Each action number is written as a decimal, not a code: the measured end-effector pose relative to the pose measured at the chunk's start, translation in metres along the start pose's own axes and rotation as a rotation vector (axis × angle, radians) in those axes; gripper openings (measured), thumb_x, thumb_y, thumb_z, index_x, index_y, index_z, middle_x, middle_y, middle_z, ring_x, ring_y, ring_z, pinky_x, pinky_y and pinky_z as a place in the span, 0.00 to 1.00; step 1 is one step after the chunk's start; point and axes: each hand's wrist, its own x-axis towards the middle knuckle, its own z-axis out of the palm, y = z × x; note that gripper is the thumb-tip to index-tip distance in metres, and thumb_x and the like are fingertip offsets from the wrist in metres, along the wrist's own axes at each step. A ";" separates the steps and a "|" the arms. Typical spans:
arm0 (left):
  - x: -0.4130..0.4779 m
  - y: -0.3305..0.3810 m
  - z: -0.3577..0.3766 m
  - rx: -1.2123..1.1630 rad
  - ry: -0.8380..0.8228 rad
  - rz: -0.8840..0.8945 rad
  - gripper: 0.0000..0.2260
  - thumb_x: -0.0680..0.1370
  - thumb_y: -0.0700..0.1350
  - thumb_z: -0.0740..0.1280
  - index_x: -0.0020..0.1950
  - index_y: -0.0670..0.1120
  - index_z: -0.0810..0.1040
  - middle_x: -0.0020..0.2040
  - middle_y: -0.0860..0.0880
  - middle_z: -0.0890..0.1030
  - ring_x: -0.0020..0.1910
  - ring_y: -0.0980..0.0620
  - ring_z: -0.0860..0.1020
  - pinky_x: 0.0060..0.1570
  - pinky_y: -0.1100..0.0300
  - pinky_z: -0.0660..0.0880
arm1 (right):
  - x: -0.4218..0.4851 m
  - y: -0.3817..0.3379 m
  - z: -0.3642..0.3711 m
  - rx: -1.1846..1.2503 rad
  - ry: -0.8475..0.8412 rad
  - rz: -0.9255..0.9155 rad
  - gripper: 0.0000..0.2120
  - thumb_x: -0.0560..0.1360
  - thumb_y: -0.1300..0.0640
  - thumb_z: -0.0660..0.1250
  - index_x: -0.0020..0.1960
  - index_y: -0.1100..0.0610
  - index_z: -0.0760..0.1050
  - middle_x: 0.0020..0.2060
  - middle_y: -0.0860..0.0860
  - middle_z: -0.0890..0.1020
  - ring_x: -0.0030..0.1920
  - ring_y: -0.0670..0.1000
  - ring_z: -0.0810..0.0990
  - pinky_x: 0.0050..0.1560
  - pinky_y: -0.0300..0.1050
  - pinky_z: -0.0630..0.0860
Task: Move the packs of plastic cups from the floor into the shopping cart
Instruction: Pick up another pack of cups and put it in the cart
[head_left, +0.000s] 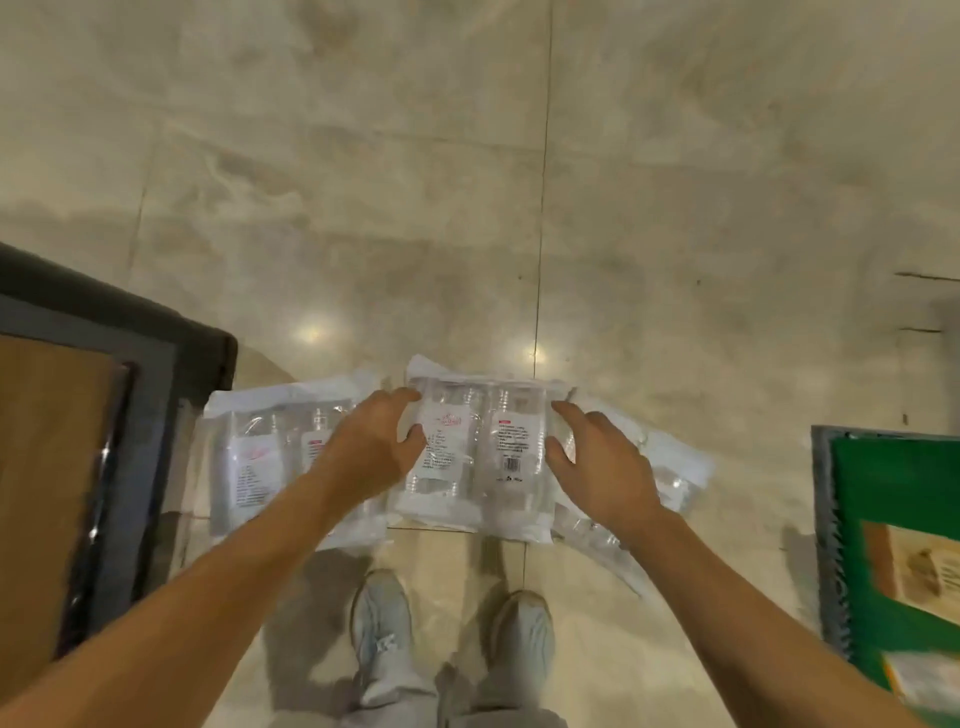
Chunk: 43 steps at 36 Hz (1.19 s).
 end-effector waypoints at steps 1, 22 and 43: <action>0.012 -0.014 0.019 -0.008 -0.002 -0.008 0.20 0.81 0.46 0.63 0.73 0.50 0.69 0.65 0.44 0.75 0.60 0.46 0.75 0.55 0.58 0.70 | 0.011 0.011 0.026 0.022 -0.006 0.003 0.24 0.82 0.45 0.58 0.77 0.46 0.61 0.65 0.53 0.74 0.63 0.56 0.75 0.53 0.53 0.78; 0.106 -0.122 0.171 -0.369 0.136 0.016 0.26 0.81 0.60 0.56 0.78 0.67 0.51 0.78 0.51 0.60 0.73 0.58 0.58 0.70 0.48 0.62 | 0.085 0.065 0.184 0.374 0.151 0.019 0.29 0.80 0.36 0.57 0.78 0.30 0.49 0.80 0.54 0.53 0.78 0.49 0.47 0.72 0.53 0.50; -0.161 0.131 -0.331 -0.413 0.388 0.200 0.27 0.80 0.64 0.58 0.76 0.72 0.50 0.70 0.56 0.66 0.54 0.76 0.66 0.52 0.73 0.63 | -0.119 -0.202 -0.341 0.440 0.317 -0.320 0.30 0.80 0.41 0.61 0.77 0.30 0.52 0.78 0.41 0.50 0.70 0.33 0.55 0.63 0.38 0.60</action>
